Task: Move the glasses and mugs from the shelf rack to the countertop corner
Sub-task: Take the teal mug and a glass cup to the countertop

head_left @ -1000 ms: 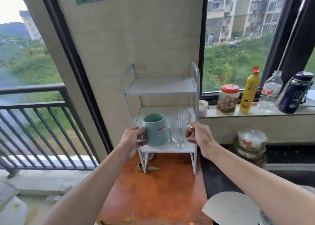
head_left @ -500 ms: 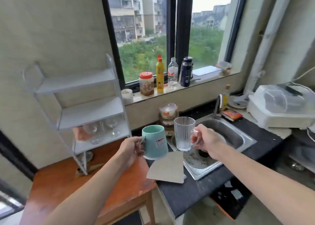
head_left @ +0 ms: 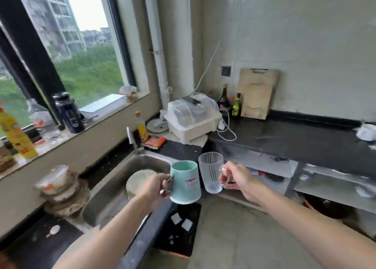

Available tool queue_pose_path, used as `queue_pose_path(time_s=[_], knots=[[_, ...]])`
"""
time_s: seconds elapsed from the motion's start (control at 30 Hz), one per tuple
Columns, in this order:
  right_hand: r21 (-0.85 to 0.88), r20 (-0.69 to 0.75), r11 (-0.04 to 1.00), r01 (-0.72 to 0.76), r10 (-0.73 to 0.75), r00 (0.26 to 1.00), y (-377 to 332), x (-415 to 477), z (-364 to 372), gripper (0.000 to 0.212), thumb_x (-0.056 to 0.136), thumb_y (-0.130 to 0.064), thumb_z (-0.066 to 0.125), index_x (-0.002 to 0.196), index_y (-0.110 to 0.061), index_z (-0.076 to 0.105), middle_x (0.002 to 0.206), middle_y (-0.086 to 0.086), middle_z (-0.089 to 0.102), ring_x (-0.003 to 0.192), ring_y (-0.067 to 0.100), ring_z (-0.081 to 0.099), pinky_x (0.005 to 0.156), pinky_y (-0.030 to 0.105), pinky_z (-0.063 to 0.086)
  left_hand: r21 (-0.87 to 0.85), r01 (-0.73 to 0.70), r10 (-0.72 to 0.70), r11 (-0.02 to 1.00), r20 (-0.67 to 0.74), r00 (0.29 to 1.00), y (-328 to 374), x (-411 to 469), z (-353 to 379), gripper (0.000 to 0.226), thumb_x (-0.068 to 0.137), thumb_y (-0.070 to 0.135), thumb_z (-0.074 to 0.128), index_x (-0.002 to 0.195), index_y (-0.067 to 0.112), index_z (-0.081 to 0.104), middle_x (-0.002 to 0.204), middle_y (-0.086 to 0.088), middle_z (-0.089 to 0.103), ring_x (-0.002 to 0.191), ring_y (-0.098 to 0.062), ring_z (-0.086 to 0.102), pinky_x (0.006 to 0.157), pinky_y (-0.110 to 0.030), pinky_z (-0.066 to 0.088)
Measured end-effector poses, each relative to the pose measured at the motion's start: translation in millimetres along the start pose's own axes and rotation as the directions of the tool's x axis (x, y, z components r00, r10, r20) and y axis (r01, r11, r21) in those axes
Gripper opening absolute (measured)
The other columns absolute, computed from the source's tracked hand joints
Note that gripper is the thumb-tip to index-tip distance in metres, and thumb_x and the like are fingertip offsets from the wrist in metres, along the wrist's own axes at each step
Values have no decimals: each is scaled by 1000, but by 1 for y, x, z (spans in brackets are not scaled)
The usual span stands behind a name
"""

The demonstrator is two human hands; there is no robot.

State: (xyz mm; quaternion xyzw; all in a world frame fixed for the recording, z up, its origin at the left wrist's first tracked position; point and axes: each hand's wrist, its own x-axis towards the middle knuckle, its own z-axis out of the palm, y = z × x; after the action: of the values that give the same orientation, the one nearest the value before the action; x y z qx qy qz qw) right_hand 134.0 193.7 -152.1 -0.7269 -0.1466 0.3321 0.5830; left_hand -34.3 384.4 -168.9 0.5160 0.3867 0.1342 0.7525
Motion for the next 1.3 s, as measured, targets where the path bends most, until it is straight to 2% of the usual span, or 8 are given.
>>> queue_pose_path(time_s=[0.33, 0.47, 0.6, 0.7, 0.77, 1.03, 1.13, 1.3], knots=[[80, -359, 996, -42, 68, 931, 27, 55, -243, 33, 87, -19, 50, 54, -13, 51, 63, 7, 69, 58, 16, 61, 56, 25, 50, 191, 54, -94, 980, 208, 974, -18, 108, 242, 22, 87, 10, 49, 68, 8, 59, 56, -7, 53, 59, -20, 50, 61, -32, 44], [152, -483, 986, -65, 132, 866, 42, 76, -312, 30, 85, -22, 52, 56, -14, 52, 60, 5, 70, 61, 17, 64, 66, 32, 51, 275, 58, -145, 960, 308, 940, -18, 153, 320, 24, 87, 10, 48, 65, 11, 55, 52, -4, 45, 52, -17, 41, 53, -26, 37], [221, -562, 972, -75, 190, 805, 51, 101, -373, 23, 82, -22, 53, 61, -12, 53, 65, 5, 72, 65, 17, 66, 73, 38, 56, 314, 62, -191, 947, 397, 898, -14, 205, 399, 29, 87, 8, 47, 59, 11, 53, 52, -5, 39, 55, -18, 34, 56, -30, 30], [243, -644, 967, -72, 217, 733, 45, 123, -419, 25, 84, -21, 52, 62, -10, 54, 66, 6, 71, 69, 19, 65, 80, 42, 57, 379, -16, -177, 925, 468, 866, -8, 240, 460, 46, 89, 11, 47, 45, 17, 54, 51, -5, 42, 59, -21, 43, 62, -34, 38], [263, -692, 962, -70, 239, 681, 37, 134, -451, 25, 85, -20, 52, 63, -9, 53, 64, 6, 70, 69, 19, 63, 77, 40, 55, 425, -51, -183, 904, 491, 852, -1, 262, 501, 46, 90, 11, 47, 45, 16, 52, 51, -5, 43, 61, -20, 45, 67, -36, 42], [359, -812, 933, -17, 321, 487, 43, 144, -563, 32, 92, -27, 53, 68, -6, 56, 68, 9, 69, 70, 19, 62, 80, 40, 57, 488, -91, -275, 868, 625, 731, -4, 316, 660, 37, 94, 10, 40, 58, 10, 49, 52, -6, 39, 56, -19, 39, 60, -31, 40], [380, -823, 925, -29, 352, 447, 63, 143, -604, 32, 92, -31, 55, 74, -5, 59, 68, 9, 69, 71, 20, 63, 81, 42, 57, 515, -85, -320, 853, 645, 694, -22, 325, 712, 37, 95, 10, 39, 59, 10, 47, 53, -6, 39, 56, -19, 40, 60, -32, 40], [414, -822, 909, -49, 396, 410, 103, 156, -687, 37, 95, -34, 54, 73, -4, 62, 65, 7, 69, 69, 19, 63, 69, 34, 55, 570, -82, -386, 818, 649, 656, -57, 337, 797, 38, 94, 10, 39, 58, 10, 48, 53, -6, 40, 57, -20, 42, 61, -32, 42]])
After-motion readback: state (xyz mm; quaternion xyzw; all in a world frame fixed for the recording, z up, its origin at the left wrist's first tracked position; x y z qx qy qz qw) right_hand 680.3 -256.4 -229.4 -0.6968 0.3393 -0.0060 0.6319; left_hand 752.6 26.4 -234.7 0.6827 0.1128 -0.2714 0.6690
